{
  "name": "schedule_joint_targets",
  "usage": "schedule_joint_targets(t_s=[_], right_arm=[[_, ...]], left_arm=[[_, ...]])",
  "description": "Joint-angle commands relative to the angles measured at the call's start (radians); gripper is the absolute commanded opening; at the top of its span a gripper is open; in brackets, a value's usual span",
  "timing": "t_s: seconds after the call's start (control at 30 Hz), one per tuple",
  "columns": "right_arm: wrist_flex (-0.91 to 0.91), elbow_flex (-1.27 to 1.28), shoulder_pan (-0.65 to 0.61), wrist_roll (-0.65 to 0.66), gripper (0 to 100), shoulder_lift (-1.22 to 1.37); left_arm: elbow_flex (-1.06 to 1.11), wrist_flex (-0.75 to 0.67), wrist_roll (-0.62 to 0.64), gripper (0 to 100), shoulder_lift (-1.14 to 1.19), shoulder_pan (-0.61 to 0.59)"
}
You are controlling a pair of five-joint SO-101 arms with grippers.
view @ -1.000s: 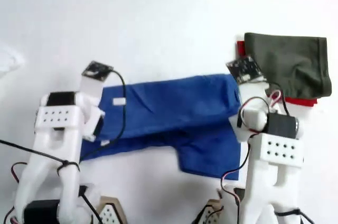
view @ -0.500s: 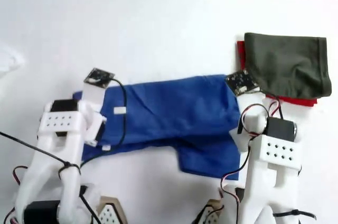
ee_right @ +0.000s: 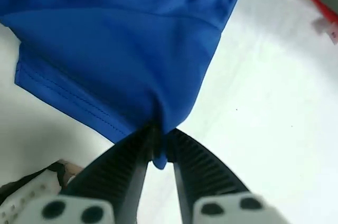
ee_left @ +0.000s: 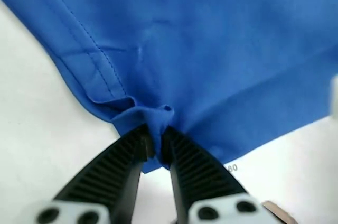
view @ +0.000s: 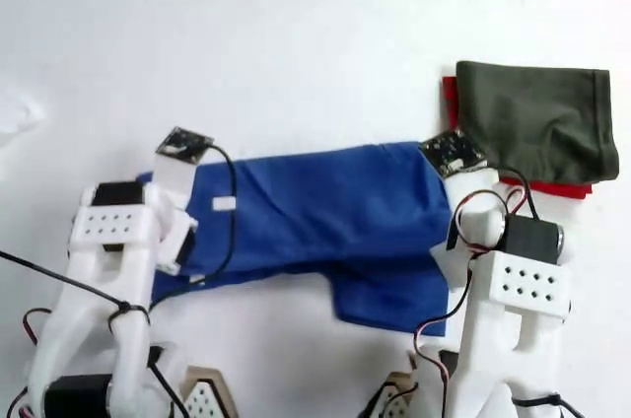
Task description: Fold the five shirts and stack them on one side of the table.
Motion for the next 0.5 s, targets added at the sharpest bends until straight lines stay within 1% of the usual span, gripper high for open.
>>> schedule_joint_targets(t_s=[0.0, 0.13, 0.27, 0.33, 0.4, 0.47], right_arm=[[0.007, -0.015, 0.004, 0.015, 1.9, -0.028], [-0.001, 0.077, 0.004, 0.075, 1.9, -0.028], [-0.035, 0.115, 0.005, 0.092, 2.0, -0.028], [-0.042, 0.117, 0.004, 0.101, 2.1, -0.028], [-0.036, 0.117, 0.004, 0.133, 2.2, -0.028], [-0.025, 0.118, 0.005, 0.167, 4.5, -0.028]], left_arm=[[0.041, -0.066, -0.006, 3, -0.026, 0.012], [0.082, -0.123, -0.006, 3, -0.026, 0.011], [0.081, -0.121, -0.008, 3, -0.026, 0.011], [0.076, -0.118, -0.008, 7, -0.026, 0.011], [0.076, -0.118, -0.008, 14, -0.026, 0.008], [0.076, -0.118, -0.008, 19, -0.029, 0.008]])
